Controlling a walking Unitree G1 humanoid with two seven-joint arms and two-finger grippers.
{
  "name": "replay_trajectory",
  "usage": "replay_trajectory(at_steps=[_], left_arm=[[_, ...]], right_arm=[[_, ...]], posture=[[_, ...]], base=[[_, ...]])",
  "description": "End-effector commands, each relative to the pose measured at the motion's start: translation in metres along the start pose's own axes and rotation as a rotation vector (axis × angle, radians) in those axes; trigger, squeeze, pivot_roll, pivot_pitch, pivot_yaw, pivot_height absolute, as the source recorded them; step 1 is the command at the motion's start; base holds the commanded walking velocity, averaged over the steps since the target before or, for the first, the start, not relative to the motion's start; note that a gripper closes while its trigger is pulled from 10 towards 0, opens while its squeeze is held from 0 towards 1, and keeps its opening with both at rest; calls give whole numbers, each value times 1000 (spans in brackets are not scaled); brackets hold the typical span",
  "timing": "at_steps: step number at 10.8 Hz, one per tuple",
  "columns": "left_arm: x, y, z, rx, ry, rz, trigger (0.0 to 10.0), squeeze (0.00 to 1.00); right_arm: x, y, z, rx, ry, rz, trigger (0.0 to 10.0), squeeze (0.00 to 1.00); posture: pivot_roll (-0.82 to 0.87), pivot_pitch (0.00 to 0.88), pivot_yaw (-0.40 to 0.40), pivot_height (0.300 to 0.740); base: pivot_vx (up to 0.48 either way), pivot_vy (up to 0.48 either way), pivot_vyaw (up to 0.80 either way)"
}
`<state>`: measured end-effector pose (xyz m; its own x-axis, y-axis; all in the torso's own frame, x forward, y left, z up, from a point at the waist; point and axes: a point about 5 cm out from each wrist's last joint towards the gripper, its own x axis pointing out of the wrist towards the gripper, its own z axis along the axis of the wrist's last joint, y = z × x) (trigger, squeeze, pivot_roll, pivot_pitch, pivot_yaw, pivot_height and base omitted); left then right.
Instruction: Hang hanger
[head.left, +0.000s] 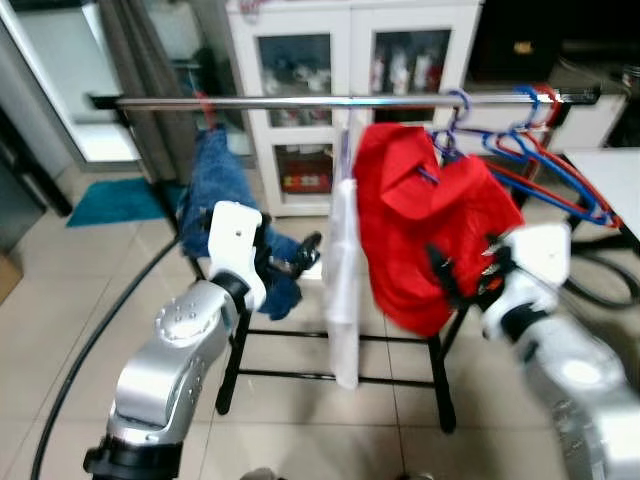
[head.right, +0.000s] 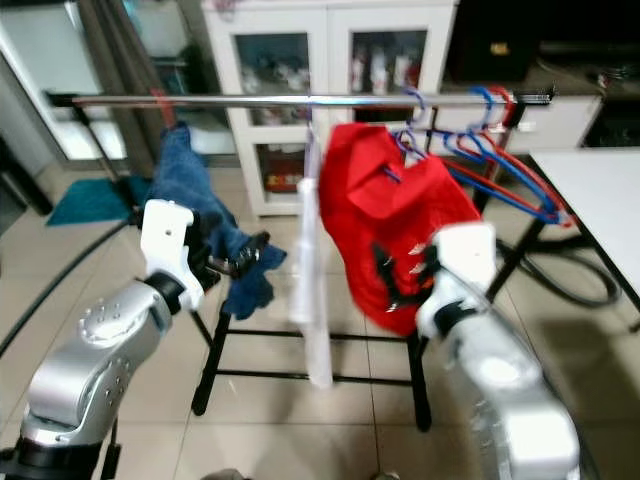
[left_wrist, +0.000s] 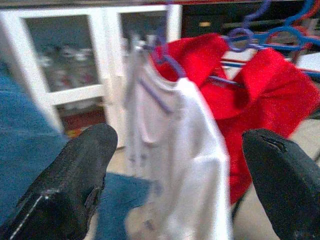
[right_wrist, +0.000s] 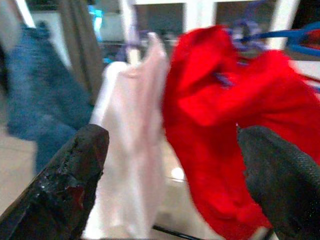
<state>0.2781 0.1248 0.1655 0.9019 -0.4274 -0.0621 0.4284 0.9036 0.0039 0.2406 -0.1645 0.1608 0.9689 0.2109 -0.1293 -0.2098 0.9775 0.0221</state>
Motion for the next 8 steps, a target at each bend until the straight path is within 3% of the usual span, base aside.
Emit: replay_trajectory(at_steps=[1,2,5,7,8], left_arm=[[-2,6,-3,26,12,27,10000,1000],[-3,7,-2,26,10,31,10000,1000],[-3,8,-1,24,4,34,10000,1000],[-7,1,-9,25,23,-41,10000,1000],[-7,2,-8,33,20,-37,10000,1000]], right_arm=[[2,1,-1,4,-7,-12,10000,1000],[7,-1,-3,20,-9,-18,10000,1000],[14,-3,1,52,-44,-72,10000,1000],[20,-5,2,-34,-61,-153,10000,1000],[23,-6,3,-34,-62,-166,10000,1000]], posture=[[89,0,65,740],[99,0,57,740],[109,0,50,740],[112,0,44,740],[114,0,40,740]], base=[[0,0,800],[0,0,800],[0,0,0],[0,0,0],[240,0,0]])
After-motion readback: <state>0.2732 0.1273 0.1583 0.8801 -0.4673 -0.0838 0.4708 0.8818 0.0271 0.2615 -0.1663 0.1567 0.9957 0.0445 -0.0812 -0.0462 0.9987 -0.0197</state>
